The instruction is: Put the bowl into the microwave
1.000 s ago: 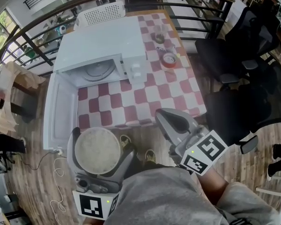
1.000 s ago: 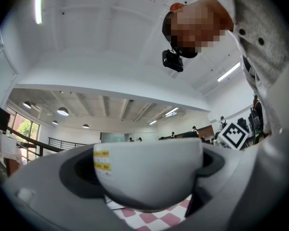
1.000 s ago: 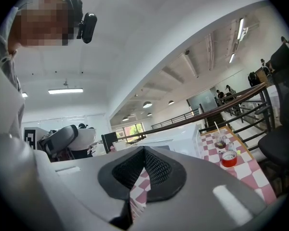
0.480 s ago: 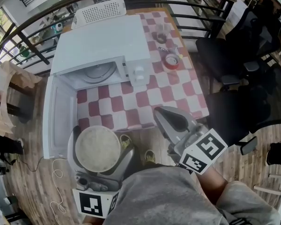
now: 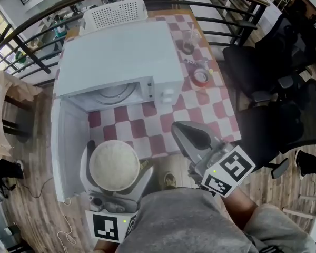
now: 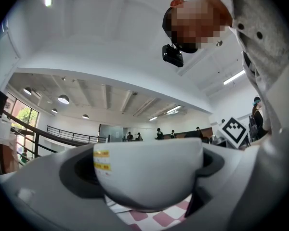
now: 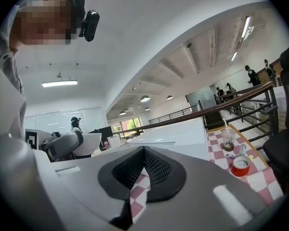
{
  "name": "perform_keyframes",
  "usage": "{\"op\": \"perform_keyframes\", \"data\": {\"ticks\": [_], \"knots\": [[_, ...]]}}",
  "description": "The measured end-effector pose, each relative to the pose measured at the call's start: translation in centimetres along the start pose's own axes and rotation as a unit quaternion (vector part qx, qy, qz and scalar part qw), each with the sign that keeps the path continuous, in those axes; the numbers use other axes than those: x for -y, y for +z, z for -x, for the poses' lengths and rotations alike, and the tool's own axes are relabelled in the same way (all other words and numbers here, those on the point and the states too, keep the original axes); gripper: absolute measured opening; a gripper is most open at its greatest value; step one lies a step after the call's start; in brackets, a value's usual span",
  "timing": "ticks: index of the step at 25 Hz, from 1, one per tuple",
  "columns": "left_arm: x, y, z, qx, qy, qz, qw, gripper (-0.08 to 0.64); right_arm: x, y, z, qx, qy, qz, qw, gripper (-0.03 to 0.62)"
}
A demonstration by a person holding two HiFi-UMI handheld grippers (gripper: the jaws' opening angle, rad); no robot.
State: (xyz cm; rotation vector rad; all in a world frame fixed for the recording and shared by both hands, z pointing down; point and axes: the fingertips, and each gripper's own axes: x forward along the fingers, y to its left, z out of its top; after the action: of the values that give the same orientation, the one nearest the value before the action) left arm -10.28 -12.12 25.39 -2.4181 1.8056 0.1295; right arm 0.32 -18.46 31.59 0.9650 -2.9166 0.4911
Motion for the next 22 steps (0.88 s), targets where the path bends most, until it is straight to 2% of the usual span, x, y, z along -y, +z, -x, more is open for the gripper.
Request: {"op": "perform_keyframes", "data": {"ticks": [5,13,18,22], "knots": [[-2.9,-1.3,-2.0,-0.007,-0.004,0.011,0.9999,0.537,0.5,0.1,-3.1,-0.010,-0.008,-0.004,1.000,0.000],[-6.6,-4.1,-4.0,-0.023,0.005,0.004,0.9997,0.537,1.2,-0.5,-6.6,-0.026,-0.013,-0.009,1.000,0.000],[-8.3,-7.1,-4.8,-0.036,0.010,-0.005,0.9993,0.537,1.2,-1.0,-8.6,-0.038,-0.014,-0.009,0.999,0.000],[-10.2,-10.1,-5.9,-0.054,0.027,0.023,0.9979,0.537,1.1,-1.1,-9.9,-0.046,-0.016,-0.004,0.999,0.000]]}}
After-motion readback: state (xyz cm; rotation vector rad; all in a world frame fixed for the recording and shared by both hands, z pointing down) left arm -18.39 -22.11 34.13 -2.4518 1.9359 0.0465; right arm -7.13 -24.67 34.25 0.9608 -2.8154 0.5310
